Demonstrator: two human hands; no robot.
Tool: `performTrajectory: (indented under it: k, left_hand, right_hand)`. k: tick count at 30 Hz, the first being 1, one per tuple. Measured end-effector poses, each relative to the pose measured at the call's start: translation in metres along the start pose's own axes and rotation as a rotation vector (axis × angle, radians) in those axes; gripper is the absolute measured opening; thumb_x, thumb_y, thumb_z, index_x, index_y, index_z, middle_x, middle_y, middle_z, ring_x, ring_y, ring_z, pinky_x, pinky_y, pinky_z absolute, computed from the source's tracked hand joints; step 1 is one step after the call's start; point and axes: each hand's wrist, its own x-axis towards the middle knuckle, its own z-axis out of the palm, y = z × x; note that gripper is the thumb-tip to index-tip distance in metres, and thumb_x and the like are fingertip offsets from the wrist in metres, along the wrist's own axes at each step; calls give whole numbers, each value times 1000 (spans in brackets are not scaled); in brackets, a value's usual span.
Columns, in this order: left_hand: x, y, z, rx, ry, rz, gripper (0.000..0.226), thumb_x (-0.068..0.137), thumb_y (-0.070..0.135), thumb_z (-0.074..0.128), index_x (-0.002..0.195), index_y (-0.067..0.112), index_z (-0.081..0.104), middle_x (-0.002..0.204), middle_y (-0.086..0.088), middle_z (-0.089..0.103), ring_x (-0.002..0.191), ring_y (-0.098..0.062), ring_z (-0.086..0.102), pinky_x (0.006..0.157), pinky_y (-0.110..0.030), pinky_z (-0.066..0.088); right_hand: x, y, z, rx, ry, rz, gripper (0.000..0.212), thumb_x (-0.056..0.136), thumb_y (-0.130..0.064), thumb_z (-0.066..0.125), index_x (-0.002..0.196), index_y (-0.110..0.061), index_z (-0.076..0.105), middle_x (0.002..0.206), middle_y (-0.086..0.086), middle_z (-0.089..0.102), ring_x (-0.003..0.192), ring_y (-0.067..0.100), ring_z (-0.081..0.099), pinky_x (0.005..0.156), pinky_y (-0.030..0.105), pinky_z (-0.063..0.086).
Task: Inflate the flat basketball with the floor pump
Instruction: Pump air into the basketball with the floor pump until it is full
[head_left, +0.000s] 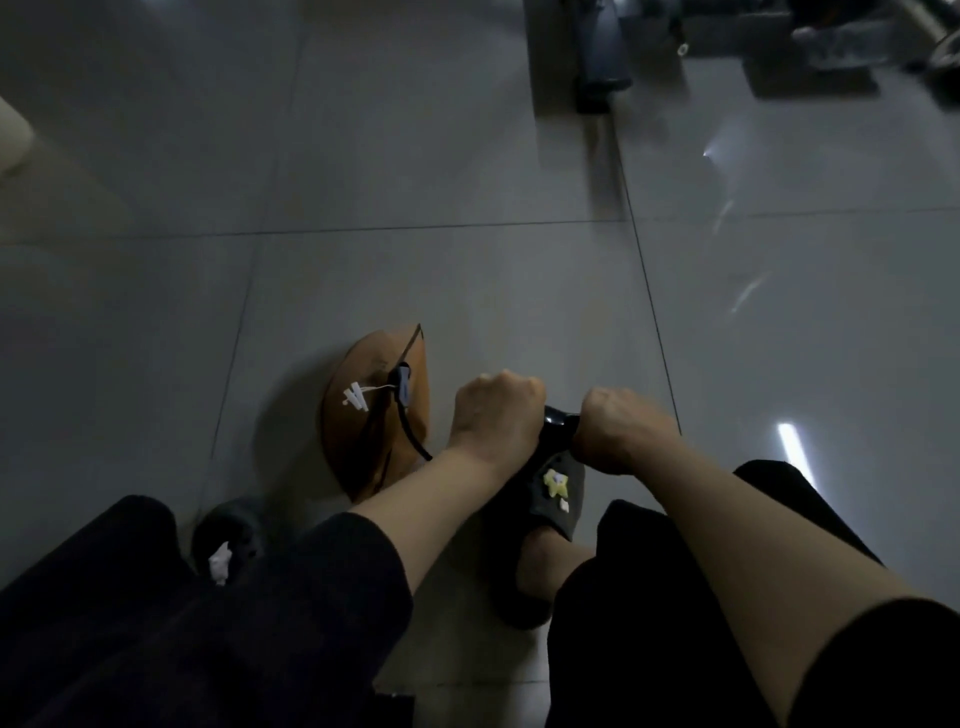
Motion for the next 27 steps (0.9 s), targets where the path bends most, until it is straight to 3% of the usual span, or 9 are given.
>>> performTrajectory:
  k: [5, 11, 13, 16, 19, 22, 24, 27]
  left_hand:
    - [-9, -12, 20, 53, -47, -44, 15, 87, 10, 44, 90, 9, 59, 89, -13, 65, 84, -33, 61, 59, -32, 36]
    - [-43, -23, -19, 43, -129, -13, 14, 88, 9, 47, 94, 9, 59, 95, -13, 64, 90, -32, 61, 64, -32, 40]
    - [-51, -18, -49, 50, -60, -2, 13, 86, 10, 47, 91, 11, 59, 94, -12, 65, 90, -33, 61, 61, -32, 37]
    - [-47, -1, -114, 77, 149, 22, 12, 84, 15, 50, 89, 11, 60, 93, -14, 65, 88, -36, 60, 62, -31, 33]
    - [-45, 16, -155, 77, 234, 55, 10, 83, 17, 53, 85, 10, 60, 91, -14, 64, 86, -36, 59, 61, -30, 34]
    - [-53, 17, -124, 83, 161, 7, 13, 83, 13, 51, 90, 10, 61, 93, -14, 64, 88, -36, 60, 63, -34, 40]
    - [-62, 14, -84, 77, 18, -35, 16, 85, 10, 48, 95, 9, 60, 95, -14, 63, 91, -35, 60, 64, -33, 40]
    - [-57, 6, -38, 58, -45, -81, 17, 87, 9, 46, 97, 8, 60, 96, -14, 64, 91, -34, 61, 64, -32, 40]
  right_hand:
    - [1, -11, 18, 10, 14, -23, 29, 88, -27, 54, 67, -15, 38, 73, 2, 45, 77, 28, 52, 65, 32, 41]
    - [-50, -39, 2, 5, -6, -91, 16, 89, -27, 53, 93, -12, 50, 97, 12, 57, 91, 30, 57, 70, 32, 42]
    - [-72, -39, -19, 3, 70, -111, 15, 85, -26, 56, 91, -13, 52, 100, 12, 60, 96, 31, 59, 70, 32, 43]
    - [-104, -33, -79, -5, 210, -121, 21, 84, -28, 60, 77, -11, 50, 76, 7, 54, 79, 29, 57, 69, 34, 48]
    - [-123, -27, -116, 39, 239, -126, 16, 81, -24, 67, 75, -14, 57, 74, 5, 56, 72, 22, 58, 77, 40, 56]
    - [-110, -25, -84, -1, 206, -85, 23, 84, -27, 61, 71, -14, 48, 78, 6, 56, 80, 25, 60, 76, 38, 55]
    - [-93, -26, -40, -36, 139, -79, 25, 85, -29, 58, 72, -13, 42, 92, 12, 62, 88, 30, 62, 72, 35, 50]
    - [-66, -23, -3, -12, 121, -58, 19, 84, -26, 56, 77, -13, 43, 103, 12, 64, 94, 32, 62, 69, 32, 45]
